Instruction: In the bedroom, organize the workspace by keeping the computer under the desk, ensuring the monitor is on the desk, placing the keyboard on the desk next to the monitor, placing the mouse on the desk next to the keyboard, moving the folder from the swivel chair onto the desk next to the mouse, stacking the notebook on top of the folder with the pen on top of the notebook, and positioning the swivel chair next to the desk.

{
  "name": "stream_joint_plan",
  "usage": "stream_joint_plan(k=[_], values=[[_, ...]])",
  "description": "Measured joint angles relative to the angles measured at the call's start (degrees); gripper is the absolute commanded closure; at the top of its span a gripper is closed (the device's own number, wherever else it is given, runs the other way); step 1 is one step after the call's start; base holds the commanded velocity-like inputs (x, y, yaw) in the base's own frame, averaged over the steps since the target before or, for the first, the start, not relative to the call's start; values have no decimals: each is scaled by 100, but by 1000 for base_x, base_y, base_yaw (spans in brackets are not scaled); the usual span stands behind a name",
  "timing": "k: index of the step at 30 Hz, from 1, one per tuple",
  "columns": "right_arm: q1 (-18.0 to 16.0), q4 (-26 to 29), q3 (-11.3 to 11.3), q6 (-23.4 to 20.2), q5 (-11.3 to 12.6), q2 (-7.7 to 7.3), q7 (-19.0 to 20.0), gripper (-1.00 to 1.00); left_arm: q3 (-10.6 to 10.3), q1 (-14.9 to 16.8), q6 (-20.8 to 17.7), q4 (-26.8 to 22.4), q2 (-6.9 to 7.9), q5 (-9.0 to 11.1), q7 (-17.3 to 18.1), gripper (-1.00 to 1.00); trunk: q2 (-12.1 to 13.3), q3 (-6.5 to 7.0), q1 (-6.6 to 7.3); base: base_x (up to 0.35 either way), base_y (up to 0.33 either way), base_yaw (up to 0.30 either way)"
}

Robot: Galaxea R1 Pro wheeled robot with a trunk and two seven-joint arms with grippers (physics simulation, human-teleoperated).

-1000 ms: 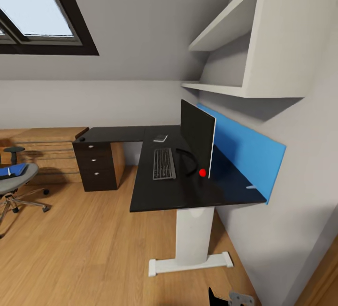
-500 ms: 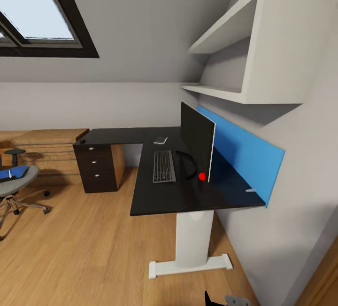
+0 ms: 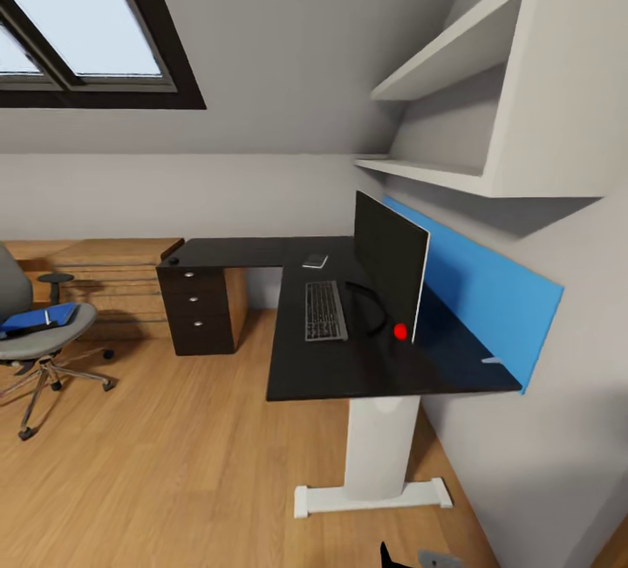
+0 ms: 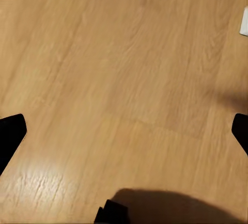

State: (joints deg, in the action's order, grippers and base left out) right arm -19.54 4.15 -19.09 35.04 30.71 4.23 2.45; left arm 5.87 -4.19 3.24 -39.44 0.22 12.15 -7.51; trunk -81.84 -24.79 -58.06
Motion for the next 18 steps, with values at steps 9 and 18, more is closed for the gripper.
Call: stream_joint_plan(k=[9, 18], values=[[0, -2, 17, 7, 8, -9, -6, -100, -262, 2, -3, 33, -29, -8, -16, -100, 0, 24, 2, 173, 299, 217], [0, -9, 8, 6, -1, 4, -5, -100, -262, 3, 0, 37, -23, -9, -16, -100, 0, 21, 2, 230, 274, 275]])
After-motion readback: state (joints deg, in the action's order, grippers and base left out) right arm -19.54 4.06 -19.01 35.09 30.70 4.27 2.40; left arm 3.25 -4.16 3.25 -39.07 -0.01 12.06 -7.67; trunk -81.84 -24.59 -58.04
